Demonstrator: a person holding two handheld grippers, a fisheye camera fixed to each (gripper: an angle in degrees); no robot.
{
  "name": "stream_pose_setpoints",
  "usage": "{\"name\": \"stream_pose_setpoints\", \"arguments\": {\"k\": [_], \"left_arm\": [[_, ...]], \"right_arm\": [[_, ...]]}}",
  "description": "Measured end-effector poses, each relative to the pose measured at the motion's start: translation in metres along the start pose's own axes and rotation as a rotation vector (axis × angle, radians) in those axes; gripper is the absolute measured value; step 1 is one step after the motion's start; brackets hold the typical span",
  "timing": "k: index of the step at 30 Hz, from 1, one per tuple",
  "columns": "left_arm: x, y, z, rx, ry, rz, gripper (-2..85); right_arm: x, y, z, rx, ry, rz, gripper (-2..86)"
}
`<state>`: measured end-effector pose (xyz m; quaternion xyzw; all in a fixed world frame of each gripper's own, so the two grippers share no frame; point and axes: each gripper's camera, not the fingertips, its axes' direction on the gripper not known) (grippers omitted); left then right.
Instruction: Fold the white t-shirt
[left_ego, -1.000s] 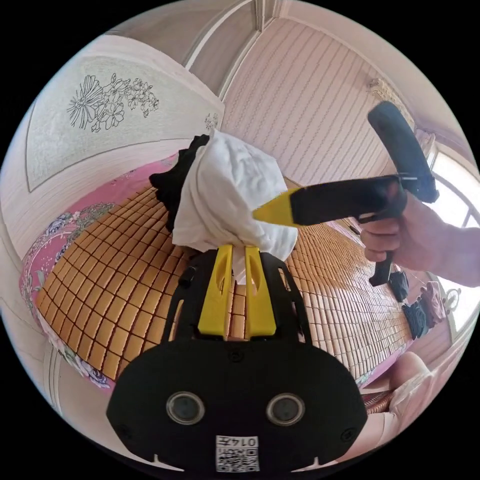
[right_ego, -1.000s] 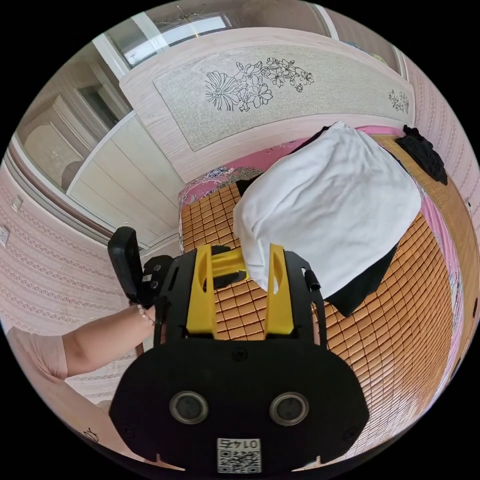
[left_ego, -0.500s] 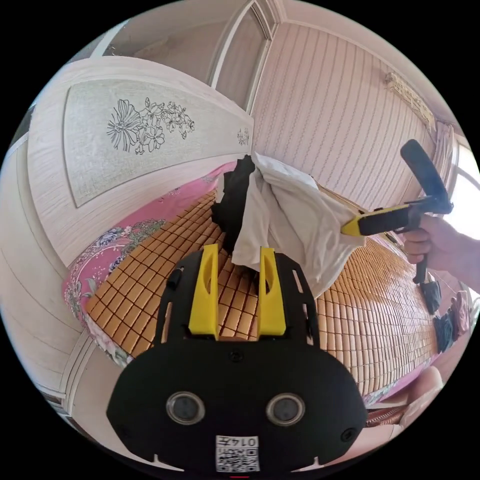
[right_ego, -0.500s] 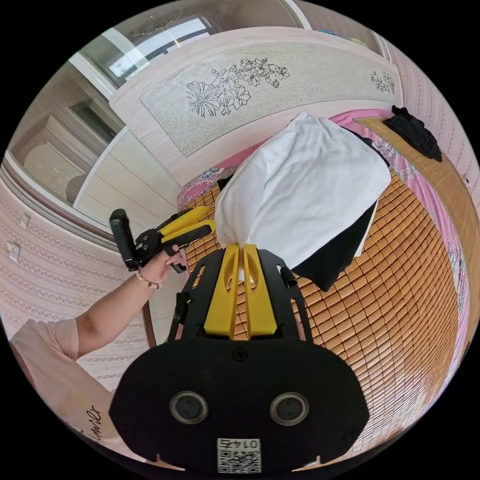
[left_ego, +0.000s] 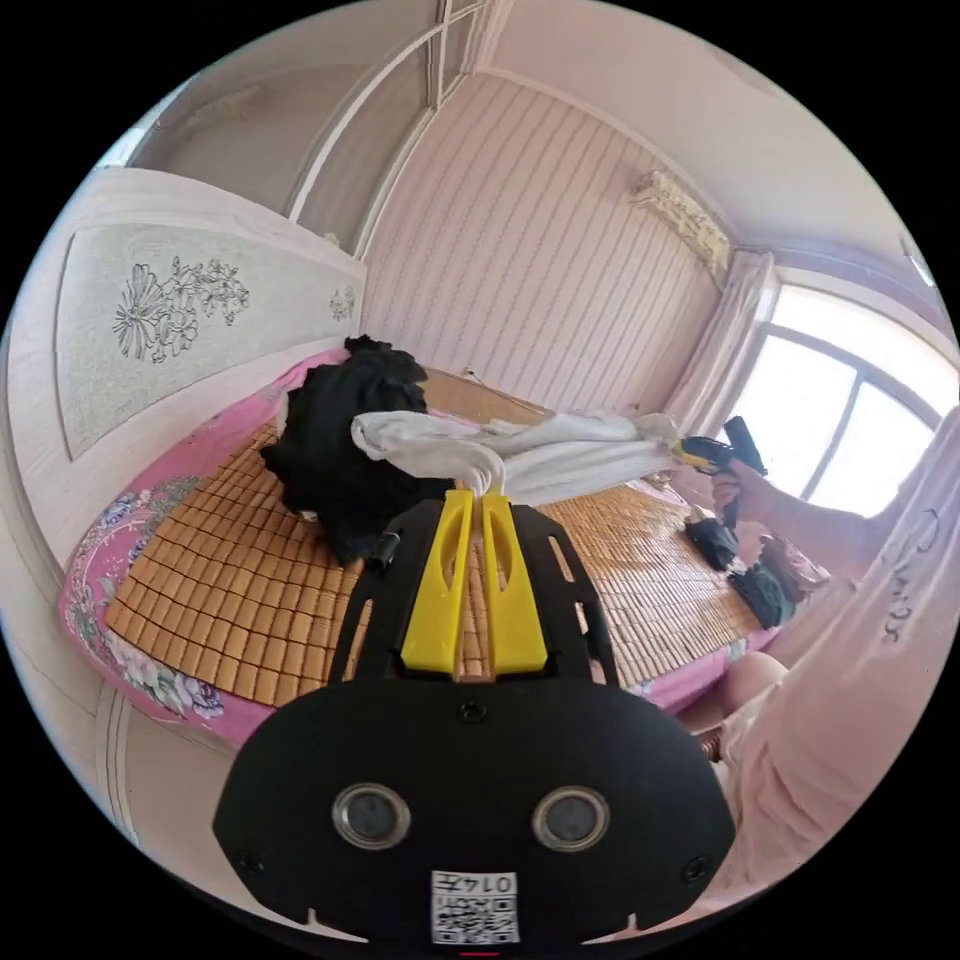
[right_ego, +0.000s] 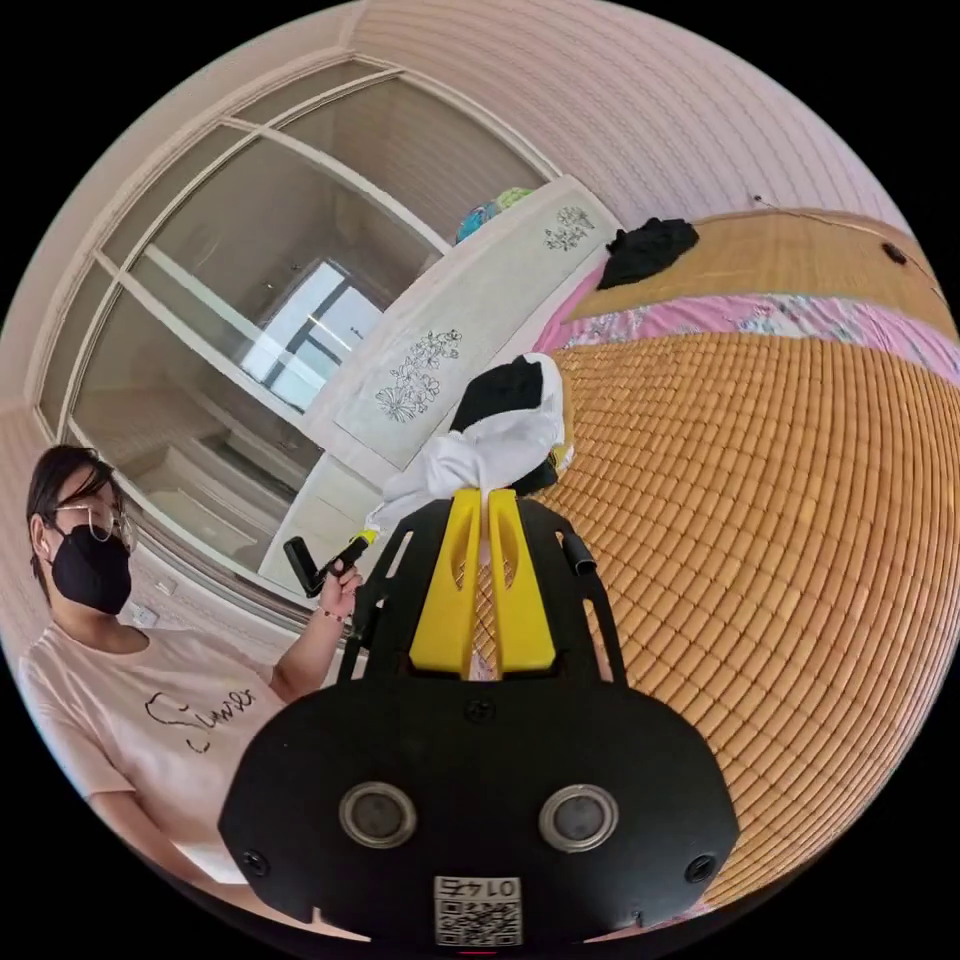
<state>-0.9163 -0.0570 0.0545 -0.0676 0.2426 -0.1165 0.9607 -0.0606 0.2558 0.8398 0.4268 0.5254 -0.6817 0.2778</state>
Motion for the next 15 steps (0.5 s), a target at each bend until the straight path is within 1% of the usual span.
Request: {"name": "stream_pose_setpoints", "arguments": {"k": [2,3,4,5,7,10,15], "left_arm": [[0.027,0.021,0.01,-0.086,0.06,-0.015,-0.9],[0.043,0.038,0.022,-0.175,0.074,-0.024,-0.9],[0.056,0.057,0.036,-0.262,0.063,-0.033,-0.9],[0.061,0.067,0.043,-0.3,0.055,-0.046,-0.9],[0.075,0.101,0.068,-0.457,0.053,-0.115,-0.9],[0.085,0.121,0.079,-0.517,0.025,-0.186,-0.9],[0.096,0.12,0.091,-0.564,-0.037,-0.211,-0.6]], "right_arm": [[0.033,0.054,-0.013,-0.071,0.074,0.087,0.9],[0.054,0.092,-0.017,-0.136,0.159,0.15,1.0],[0.075,0.13,-0.02,-0.186,0.24,0.226,1.3],[0.084,0.148,-0.022,-0.206,0.272,0.258,1.4],[0.11,0.206,-0.031,-0.249,0.35,0.368,2.5],[0.12,0.24,-0.044,-0.197,0.333,0.401,5.7],[0.124,0.238,-0.046,-0.147,0.402,0.322,10.6]]}}
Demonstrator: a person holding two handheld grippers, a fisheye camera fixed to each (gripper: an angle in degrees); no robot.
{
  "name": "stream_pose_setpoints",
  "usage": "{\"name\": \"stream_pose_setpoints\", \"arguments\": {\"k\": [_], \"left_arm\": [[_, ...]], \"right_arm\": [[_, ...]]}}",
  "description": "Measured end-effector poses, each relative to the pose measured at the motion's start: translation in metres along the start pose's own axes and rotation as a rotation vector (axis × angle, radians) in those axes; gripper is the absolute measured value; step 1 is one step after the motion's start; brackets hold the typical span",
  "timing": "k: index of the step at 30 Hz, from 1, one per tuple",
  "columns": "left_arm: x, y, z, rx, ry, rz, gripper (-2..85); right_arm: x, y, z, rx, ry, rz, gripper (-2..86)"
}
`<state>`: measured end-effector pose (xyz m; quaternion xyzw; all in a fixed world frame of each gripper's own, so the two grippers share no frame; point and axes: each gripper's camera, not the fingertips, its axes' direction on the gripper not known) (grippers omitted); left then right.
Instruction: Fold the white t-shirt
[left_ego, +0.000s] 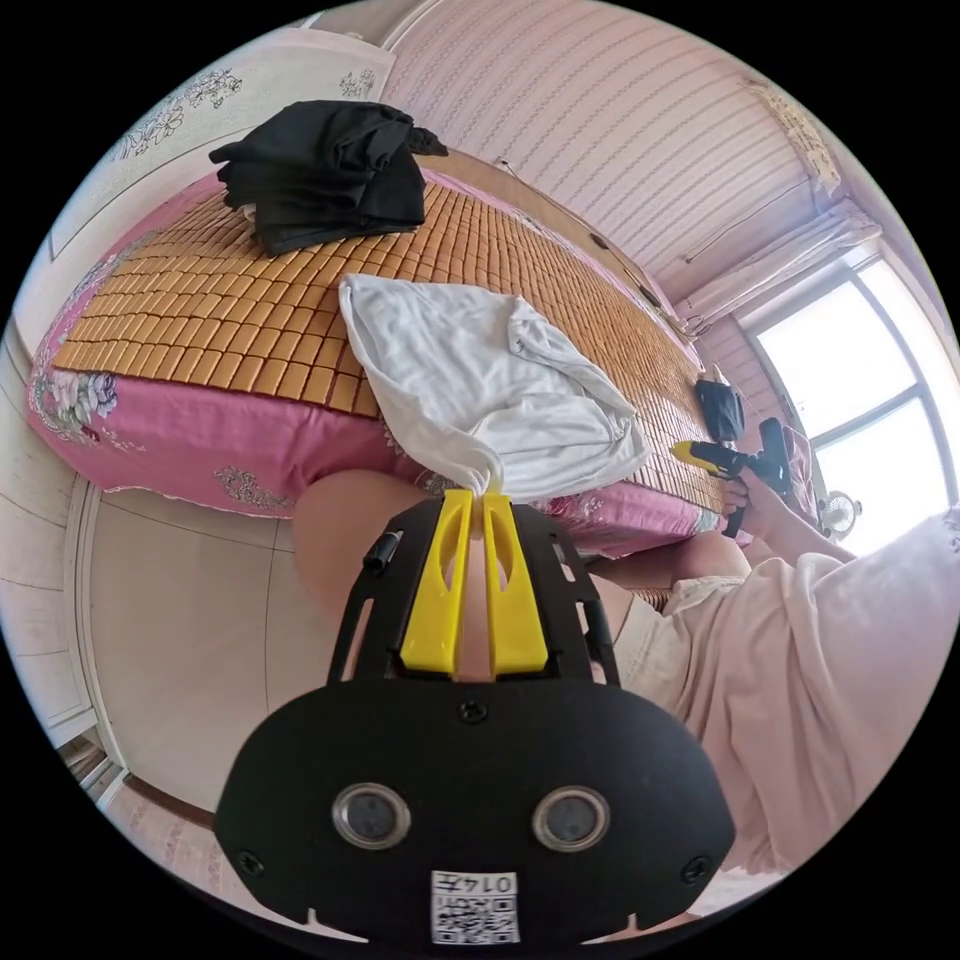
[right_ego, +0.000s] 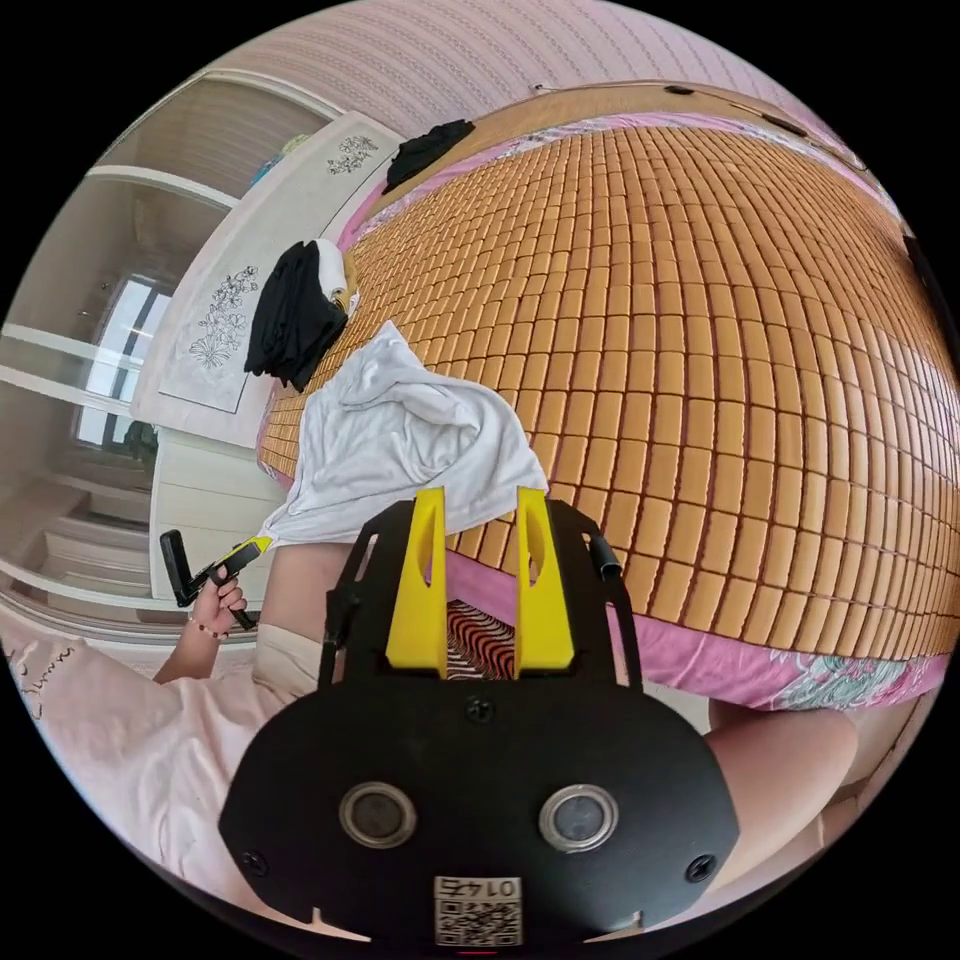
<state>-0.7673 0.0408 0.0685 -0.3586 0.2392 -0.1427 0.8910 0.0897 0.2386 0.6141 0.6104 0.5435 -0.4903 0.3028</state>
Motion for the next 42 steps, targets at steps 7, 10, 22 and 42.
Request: {"name": "stream_pose_setpoints", "arguments": {"k": [7,10,22,42], "left_arm": [[0.013,-0.003,0.022,-0.073,-0.02,-0.08,2.6],[0.018,0.001,0.022,-0.081,-0.033,-0.116,5.4],[0.116,-0.031,0.047,-0.137,-0.221,0.068,10.4],[0.135,0.02,0.005,-0.058,-0.118,0.041,2.0]], "right_arm": [[0.023,-0.015,0.04,-0.166,0.254,-0.063,7.8],[0.033,-0.006,0.035,-0.154,0.296,-0.104,4.0],[0.104,0.034,0.017,-0.149,0.235,-0.083,0.7],[0.246,0.141,-0.079,0.031,-0.004,0.004,0.5]]}}
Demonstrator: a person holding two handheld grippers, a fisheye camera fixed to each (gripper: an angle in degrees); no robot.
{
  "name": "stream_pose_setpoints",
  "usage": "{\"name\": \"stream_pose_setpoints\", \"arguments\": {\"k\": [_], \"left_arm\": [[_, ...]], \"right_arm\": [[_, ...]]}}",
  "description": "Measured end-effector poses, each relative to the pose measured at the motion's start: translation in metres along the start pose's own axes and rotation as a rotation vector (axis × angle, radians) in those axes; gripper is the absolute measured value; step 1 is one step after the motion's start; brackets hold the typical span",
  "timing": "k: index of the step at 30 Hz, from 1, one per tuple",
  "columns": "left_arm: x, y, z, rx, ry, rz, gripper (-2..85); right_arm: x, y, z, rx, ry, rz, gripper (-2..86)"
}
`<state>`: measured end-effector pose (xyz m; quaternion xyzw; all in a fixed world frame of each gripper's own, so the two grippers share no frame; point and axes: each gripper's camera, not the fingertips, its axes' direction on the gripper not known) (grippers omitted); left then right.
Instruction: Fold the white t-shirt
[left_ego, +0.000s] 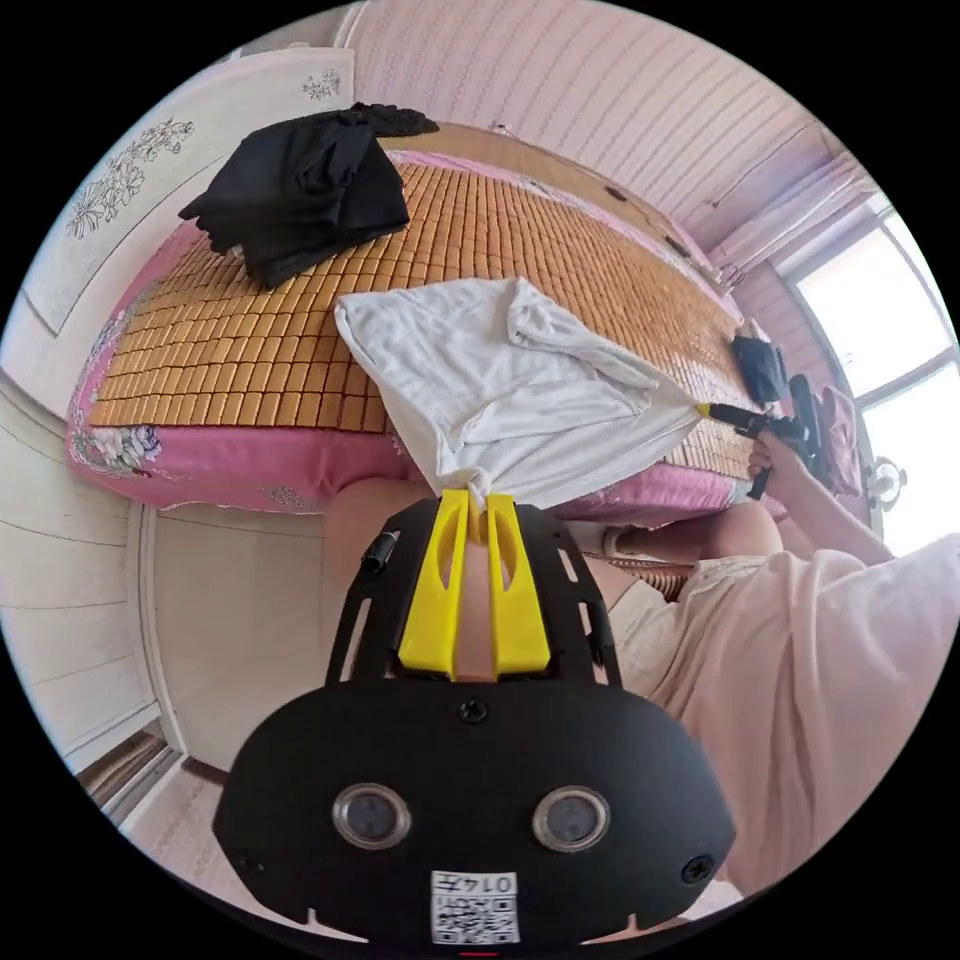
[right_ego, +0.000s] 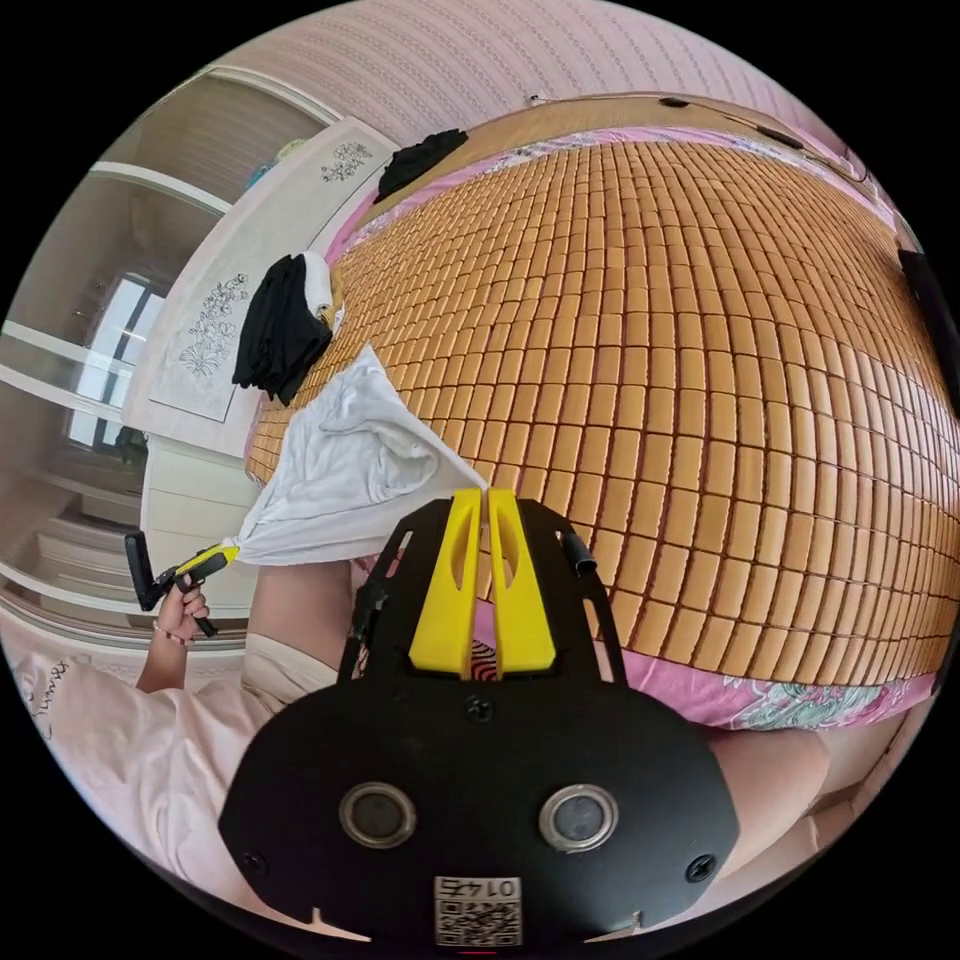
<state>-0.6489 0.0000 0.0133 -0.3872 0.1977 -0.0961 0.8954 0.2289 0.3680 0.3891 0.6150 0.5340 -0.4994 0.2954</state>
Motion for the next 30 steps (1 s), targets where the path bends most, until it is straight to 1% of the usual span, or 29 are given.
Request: {"name": "stream_pose_setpoints", "arguments": {"k": [2,4,5,7,8,10,11,13,14,16,19,21,22,24,26,27,28,30], "left_arm": [[-0.017,0.014,-0.017,0.098,0.144,-0.097,0.8],[-0.035,0.03,-0.041,0.254,0.337,-0.207,-0.2],[-0.035,0.032,-0.048,0.293,0.349,-0.203,-0.3],[-0.02,0.029,-0.086,0.414,0.351,-0.112,-0.6],[-0.016,0.027,-0.097,0.444,0.359,-0.083,-0.7],[0.007,0.012,-0.147,0.576,0.384,0.05,-0.7],[0.013,0.008,-0.16,0.608,0.385,0.083,-0.7],[0.04,-0.008,-0.213,0.756,0.391,0.21,-0.8],[0.047,-0.011,-0.226,0.796,0.392,0.239,-0.8],[0.076,-0.021,-0.275,0.929,0.412,0.327,-0.8],[0.11,-0.017,-0.321,1.046,0.438,0.42,-0.9],[0.124,-0.008,-0.338,1.091,0.476,0.443,-0.9],[0.131,0.001,-0.348,1.12,0.536,0.468,-0.9],[0.146,0.017,-0.364,1.151,0.595,0.519,-0.9],[0.166,0.036,-0.382,1.194,0.552,0.586,-0.9],[0.177,0.05,-0.394,1.255,0.553,0.643,-0.9],[0.184,0.064,-0.409,1.319,0.57,0.691,-0.9],[0.194,0.08,-0.434,1.403,0.56,0.743,-0.8]], "right_arm": [[0.016,0.015,-0.016,0.031,-0.053,0.022,0.4],[0.035,0.035,-0.046,0.167,-0.23,0.067,0.4],[0.037,0.038,-0.056,0.204,-0.27,0.062,0.3],[0.036,0.04,-0.104,0.357,-0.374,-0.017,0.3],[0.034,0.039,-0.118,0.402,-0.4,-0.05,0.3],[0.023,0.037,-0.182,0.595,-0.484,-0.203,0.3],[0.021,0.037,-0.198,0.64,-0.497,-0.233,0.3],[0.013,0.035,-0.263,0.784,-0.549,-0.333,0.3],[0.011,0.035,-0.278,0.81,-0.561,-0.356,0.3],[-0.001,0.043,-0.341,0.909,-0.529,-0.446,0.3],[-0.013,0.073,-0.409,1.021,-0.446,-0.544,0.3],[-0.01,0.097,-0.443,1.082,-0.432,-0.562,0.3],[-0.008,0.115,-0.465,1.119,-0.444,-0.575,0.3],[-0.01,0.144,-0.498,1.156,-0.44,-0.625,0.3],[-0.023,0.175,-0.529,1.193,-0.337,-0.68,0.3],[-0.031,0.197,-0.548,1.254,-0.286,-0.719,0.3],[-0.038,0.219,-0.568,1.312,-0.289,-0.772,0.3],[-0.046,0.242,-0.599,1.349,-0.326,-0.83,0.3]]}}
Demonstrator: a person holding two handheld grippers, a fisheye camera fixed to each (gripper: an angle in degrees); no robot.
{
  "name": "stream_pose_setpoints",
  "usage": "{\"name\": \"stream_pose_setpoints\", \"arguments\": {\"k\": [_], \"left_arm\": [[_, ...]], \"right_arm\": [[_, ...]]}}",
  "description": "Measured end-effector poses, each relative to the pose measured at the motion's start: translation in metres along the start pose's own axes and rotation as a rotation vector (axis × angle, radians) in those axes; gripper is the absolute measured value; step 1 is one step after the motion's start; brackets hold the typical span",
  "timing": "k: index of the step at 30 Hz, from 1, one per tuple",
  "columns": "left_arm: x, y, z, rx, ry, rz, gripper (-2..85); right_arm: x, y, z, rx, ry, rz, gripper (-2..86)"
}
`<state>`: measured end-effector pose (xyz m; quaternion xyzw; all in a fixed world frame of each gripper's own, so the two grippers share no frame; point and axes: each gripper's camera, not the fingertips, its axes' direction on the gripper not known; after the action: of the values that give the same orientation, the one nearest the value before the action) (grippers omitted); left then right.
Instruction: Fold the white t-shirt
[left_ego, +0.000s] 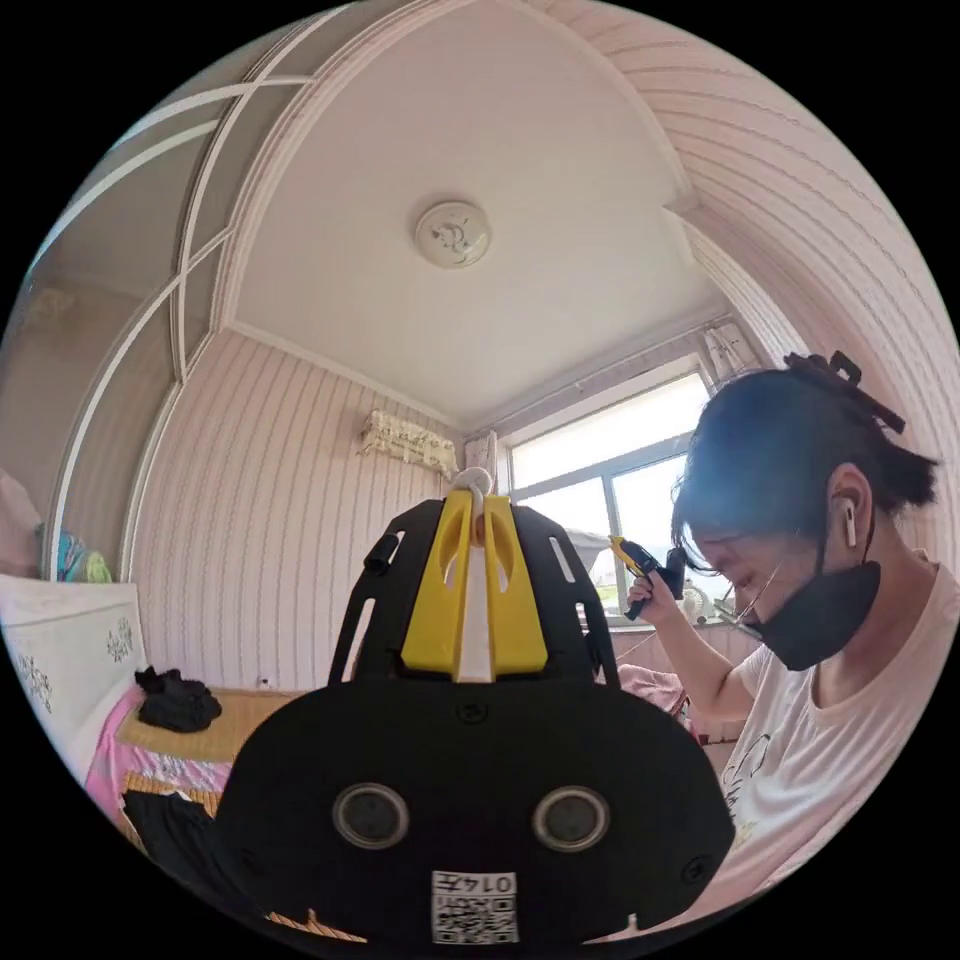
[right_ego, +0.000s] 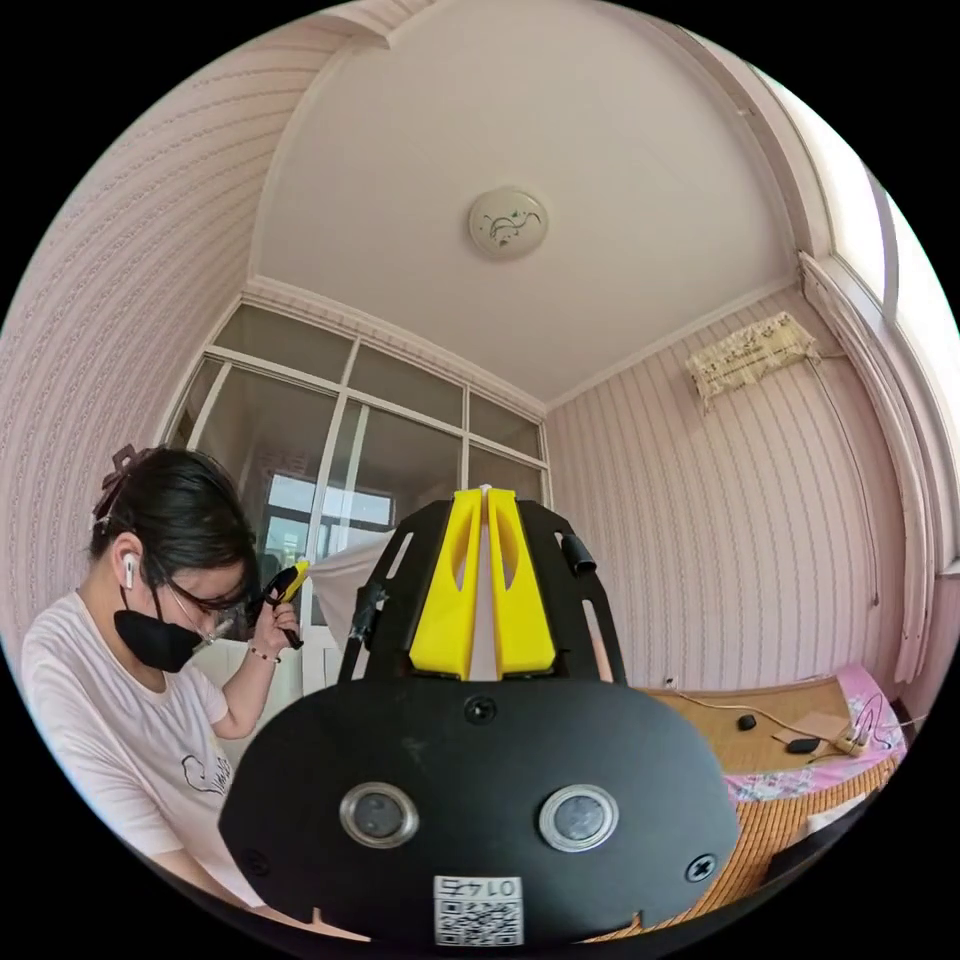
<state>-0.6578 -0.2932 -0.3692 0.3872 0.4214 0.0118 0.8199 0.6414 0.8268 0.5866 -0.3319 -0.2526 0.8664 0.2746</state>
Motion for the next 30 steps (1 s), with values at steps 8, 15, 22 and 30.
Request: {"name": "stream_pose_setpoints", "arguments": {"k": [8,15,22,30], "left_arm": [[-0.011,-0.038,0.063,-0.111,-0.159,0.11,-0.3],[-0.147,0.13,0.195,-0.614,-0.347,-0.236,-0.5],[-0.195,0.183,0.241,-0.591,-0.3,-0.423,-0.9],[-0.166,0.194,0.243,-0.616,-0.189,-0.169,-0.8]], "right_arm": [[0.001,-0.055,0.021,-0.169,0.185,-0.102,0.2],[0.161,0.135,0.12,-0.807,0.505,0.222,0.3],[0.215,0.154,0.105,-0.228,0.414,0.66,0.3],[0.175,0.169,0.085,-0.143,0.179,0.484,0.3]]}}
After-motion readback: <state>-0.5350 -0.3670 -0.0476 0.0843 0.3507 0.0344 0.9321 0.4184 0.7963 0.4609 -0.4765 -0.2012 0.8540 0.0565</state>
